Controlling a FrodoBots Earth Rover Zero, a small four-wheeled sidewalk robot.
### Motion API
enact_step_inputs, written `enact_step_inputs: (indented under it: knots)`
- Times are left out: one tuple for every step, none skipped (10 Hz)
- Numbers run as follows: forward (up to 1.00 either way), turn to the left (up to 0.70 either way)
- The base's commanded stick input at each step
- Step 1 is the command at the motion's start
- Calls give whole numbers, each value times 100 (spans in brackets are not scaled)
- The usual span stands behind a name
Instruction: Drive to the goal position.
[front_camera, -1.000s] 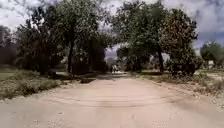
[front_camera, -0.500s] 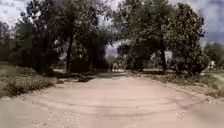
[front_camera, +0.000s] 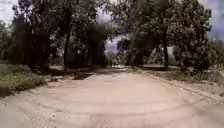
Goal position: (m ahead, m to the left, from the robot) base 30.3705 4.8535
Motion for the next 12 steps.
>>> enact_step_inputs:
  knots:
    - [85,0]
    - [85,0]
    - [85,0]
    - [85,0]
    - [85,0]
    - [85,0]
    - [85,0]
    - [85,0]
    - [85,0]
    - [85,0]
    - [85,0]
    - [85,0]
